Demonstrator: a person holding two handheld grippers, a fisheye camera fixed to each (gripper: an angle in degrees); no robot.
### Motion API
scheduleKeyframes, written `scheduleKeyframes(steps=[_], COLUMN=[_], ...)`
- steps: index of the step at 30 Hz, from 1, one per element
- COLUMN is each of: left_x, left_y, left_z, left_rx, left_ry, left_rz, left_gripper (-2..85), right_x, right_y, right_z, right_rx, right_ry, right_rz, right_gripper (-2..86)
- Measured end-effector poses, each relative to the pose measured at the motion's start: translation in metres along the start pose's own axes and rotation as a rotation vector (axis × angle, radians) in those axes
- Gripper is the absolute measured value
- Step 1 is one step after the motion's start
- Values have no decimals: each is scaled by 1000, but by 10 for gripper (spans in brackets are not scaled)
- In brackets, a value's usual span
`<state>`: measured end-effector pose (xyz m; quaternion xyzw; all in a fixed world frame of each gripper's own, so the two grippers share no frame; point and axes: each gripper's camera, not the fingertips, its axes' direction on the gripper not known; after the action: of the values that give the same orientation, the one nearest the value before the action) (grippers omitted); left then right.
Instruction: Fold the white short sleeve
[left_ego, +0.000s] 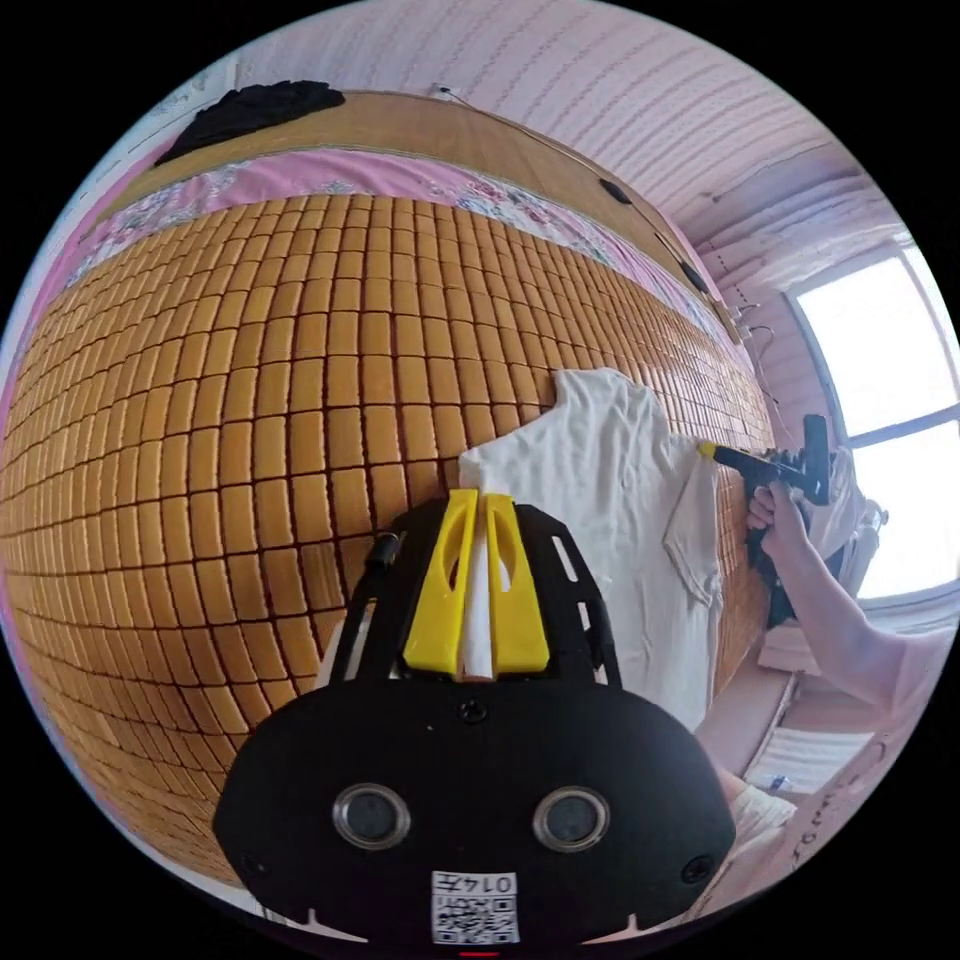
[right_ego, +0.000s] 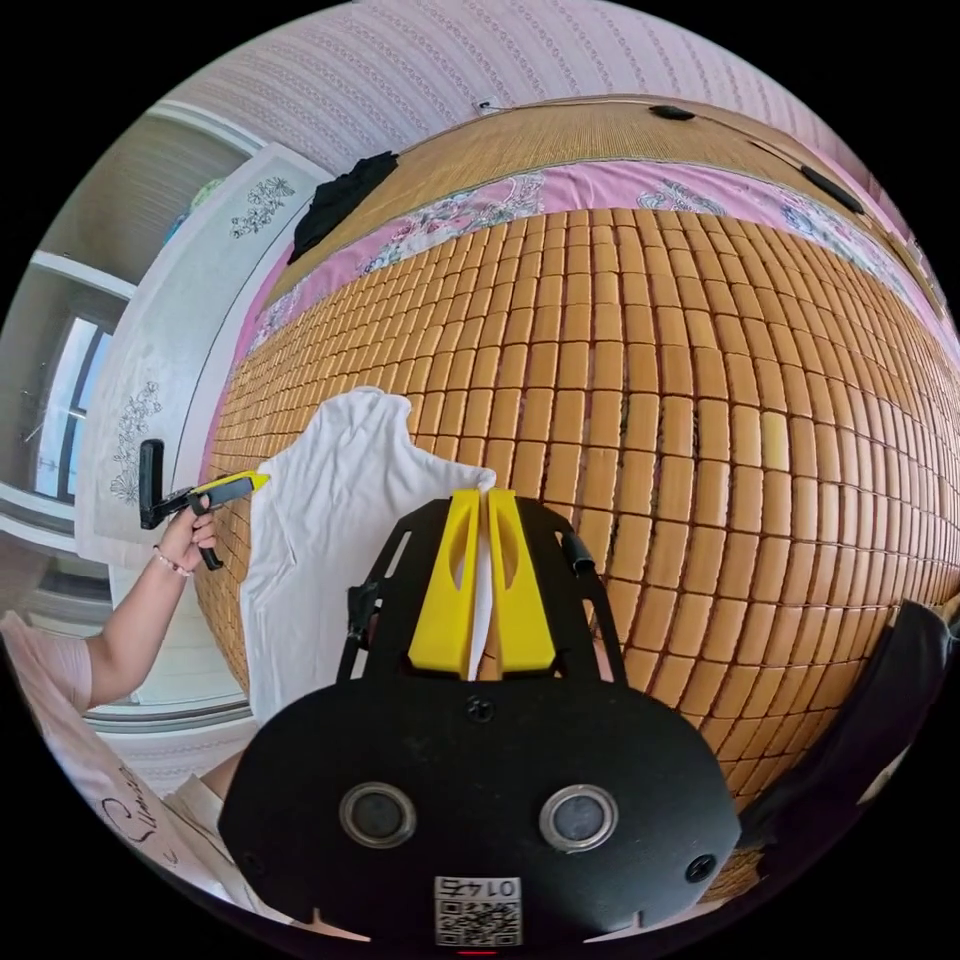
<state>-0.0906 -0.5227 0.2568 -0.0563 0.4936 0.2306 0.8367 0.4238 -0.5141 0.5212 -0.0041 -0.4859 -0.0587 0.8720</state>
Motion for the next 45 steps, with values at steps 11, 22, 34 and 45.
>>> scheduleKeyframes(steps=[11, 22, 34, 45], left_x=[0, 6, 22, -33], left_y=[-55, -40, 163, 330], left_z=[-52, -87, -153, -89], left_rx=[154, 262, 54, 21], left_ry=[15, 65, 207, 313], left_rz=[33, -5, 213, -71], left_gripper=[-10, -10, -10, -10], right_x=[5, -5, -35, -42], right_y=[-67, -49, 183, 333], right_z=[-29, -60, -120, -26], right_rx=[48, 112, 69, -135], right_ry=[86, 87, -126, -39], right_rz=[-2, -34, -165, 8], right_gripper=[4, 6, 48, 86])
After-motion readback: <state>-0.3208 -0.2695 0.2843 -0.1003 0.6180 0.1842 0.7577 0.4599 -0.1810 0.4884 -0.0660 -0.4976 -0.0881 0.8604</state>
